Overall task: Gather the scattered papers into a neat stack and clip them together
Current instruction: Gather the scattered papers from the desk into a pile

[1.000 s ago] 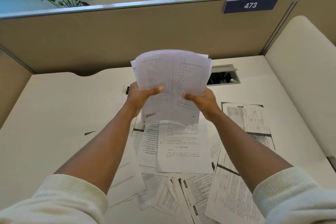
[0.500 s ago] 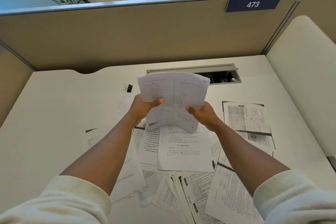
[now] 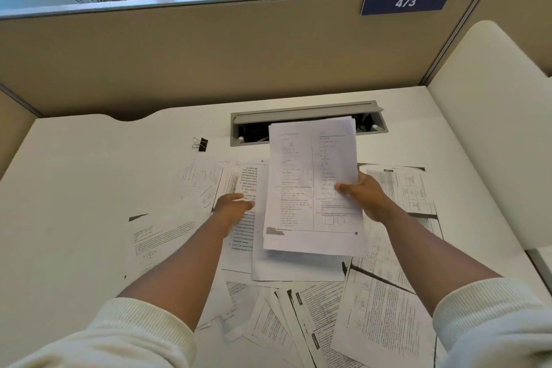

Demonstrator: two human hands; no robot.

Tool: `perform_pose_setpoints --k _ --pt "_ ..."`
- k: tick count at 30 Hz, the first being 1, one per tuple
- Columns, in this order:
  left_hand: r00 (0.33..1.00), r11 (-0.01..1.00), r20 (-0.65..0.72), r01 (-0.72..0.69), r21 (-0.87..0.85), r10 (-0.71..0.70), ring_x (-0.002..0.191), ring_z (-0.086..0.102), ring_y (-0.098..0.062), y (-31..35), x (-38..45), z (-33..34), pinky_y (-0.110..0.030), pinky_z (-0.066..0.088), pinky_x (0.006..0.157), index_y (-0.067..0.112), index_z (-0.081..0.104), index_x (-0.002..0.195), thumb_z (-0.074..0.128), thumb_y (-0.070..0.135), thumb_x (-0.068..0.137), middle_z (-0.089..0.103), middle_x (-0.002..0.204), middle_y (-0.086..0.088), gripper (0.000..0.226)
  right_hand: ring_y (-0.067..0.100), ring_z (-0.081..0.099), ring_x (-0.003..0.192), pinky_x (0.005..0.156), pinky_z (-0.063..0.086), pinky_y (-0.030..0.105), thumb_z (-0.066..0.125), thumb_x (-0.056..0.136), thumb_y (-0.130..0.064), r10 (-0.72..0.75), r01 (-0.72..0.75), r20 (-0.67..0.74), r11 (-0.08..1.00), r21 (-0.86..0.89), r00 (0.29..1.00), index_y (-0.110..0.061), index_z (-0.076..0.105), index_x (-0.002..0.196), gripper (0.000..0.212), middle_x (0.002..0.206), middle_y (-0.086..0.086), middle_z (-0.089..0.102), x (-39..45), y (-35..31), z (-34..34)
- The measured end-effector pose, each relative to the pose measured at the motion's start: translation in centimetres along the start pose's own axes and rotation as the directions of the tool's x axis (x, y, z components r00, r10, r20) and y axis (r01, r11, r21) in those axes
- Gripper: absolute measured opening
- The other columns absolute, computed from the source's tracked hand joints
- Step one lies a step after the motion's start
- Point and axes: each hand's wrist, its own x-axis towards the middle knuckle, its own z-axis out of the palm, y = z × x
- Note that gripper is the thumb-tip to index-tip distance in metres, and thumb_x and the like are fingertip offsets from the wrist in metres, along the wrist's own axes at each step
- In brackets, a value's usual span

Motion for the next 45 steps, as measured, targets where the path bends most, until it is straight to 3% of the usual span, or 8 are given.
perform_pose_setpoints --k 4,9,17,21,29,34,39,45 --pt "0.998 0.995 0.005 0.062 0.077 -0.063 0.119 0.061 -0.029 -0.5 0.1 1.9 -0.04 0.053 0.101 0.01 0.051 0.142 0.078 0.018 0.084 0.058 0.137 -0.011 0.064 0.031 0.065 0.106 0.096 0.052 0.049 0.064 0.086 -0.007 0.101 -0.101 -0.001 0.993 -0.065 0.995 -0.011 0.059 0.128 0.043 0.118 0.01 0.067 -0.1 2.0 -1.0" --pt "0.997 0.967 -0.017 0.073 0.243 -0.07 0.069 0.057 -0.019 -0.2 -0.3 3.4 -0.024 0.044 0.053 0.005 0.058 0.131 0.074 0.016 0.085 0.068 0.119 -0.016 0.05 0.028 0.062 0.098 0.08 0.051 0.037 0.056 0.087 0.002 0.184 -0.19 -0.072 0.978 -0.085 0.98 -0.013 0.058 0.12 0.036 0.11 0.009 0.065 -0.8 3.3 -1.2" --pt "0.997 0.931 -0.037 0.078 0.357 -0.069 0.082 0.062 -0.02 -0.5 -0.3 4.4 -0.03 0.056 0.08 0.011 0.061 0.089 0.071 0.018 0.086 0.064 0.087 -0.002 0.013 0.025 0.063 0.088 0.073 0.053 0.034 0.05 0.085 0.002 0.285 -0.297 -0.092 0.94 -0.168 0.954 -0.011 0.059 0.109 0.03 0.104 0.01 0.065 -1.1 4.5 0.0" --pt "0.999 0.931 -0.034 0.048 0.361 -0.038 0.069 0.053 -0.011 -0.3 -0.1 4.2 -0.023 0.05 0.066 0.017 0.056 0.076 0.067 0.02 0.091 0.056 0.077 0.006 0.019 0.027 0.063 0.093 0.079 0.053 0.037 0.051 0.086 0.002 0.295 -0.303 -0.07 0.938 -0.168 0.953 -0.014 0.057 0.109 0.029 0.107 0.011 0.065 -1.1 4.3 0.7" --pt "0.974 0.918 -0.206 -0.005 0.396 0.094 0.079 0.06 -0.019 -0.3 -0.2 2.0 -0.022 0.039 0.05 0.013 0.068 0.12 0.056 0.017 0.097 0.07 0.121 -0.005 0.026 0.029 0.062 0.098 0.081 0.052 0.037 0.052 0.087 0.001 0.304 -0.307 -0.041 0.938 -0.16 0.952 -0.014 0.056 0.109 0.028 0.111 0.011 0.064 -1.0 3.9 1.9" --pt "0.963 0.913 -0.261 0.042 0.407 0.072 0.112 0.058 -0.027 -0.8 0.3 1.0 -0.031 0.048 0.072 0.022 0.066 0.123 0.065 0.021 0.09 0.054 0.133 -0.009 0.033 0.027 0.06 0.095 0.078 0.05 0.035 0.053 0.088 0.001 0.308 -0.312 -0.05 0.939 -0.147 0.95 -0.016 0.055 0.112 0.029 0.108 0.009 0.062 -0.9 3.9 2.5" --pt "0.975 0.946 -0.221 0.065 0.318 0.007 0.099 0.056 -0.025 -0.8 0.1 1.0 -0.03 0.046 0.074 0.02 0.056 0.13 0.07 0.022 0.088 0.041 0.138 -0.01 0.044 0.03 0.061 0.101 0.087 0.052 0.04 0.053 0.086 0.001 0.311 -0.314 -0.044 0.936 -0.159 0.949 -0.01 0.058 0.121 0.036 0.112 0.011 0.064 -0.6 4.1 2.8" --pt "0.996 0.983 -0.093 0.03 0.179 -0.013 0.102 0.068 -0.026 -0.7 0.1 0.8 -0.041 0.057 0.093 0.013 0.064 0.12 0.074 0.03 0.086 0.07 0.119 -0.005 0.04 0.031 0.061 0.104 0.089 0.053 0.041 0.054 0.086 0.001 0.312 -0.315 -0.043 0.936 -0.159 0.949 -0.01 0.058 0.12 0.036 0.115 0.012 0.064 -0.5 4.0 3.0"
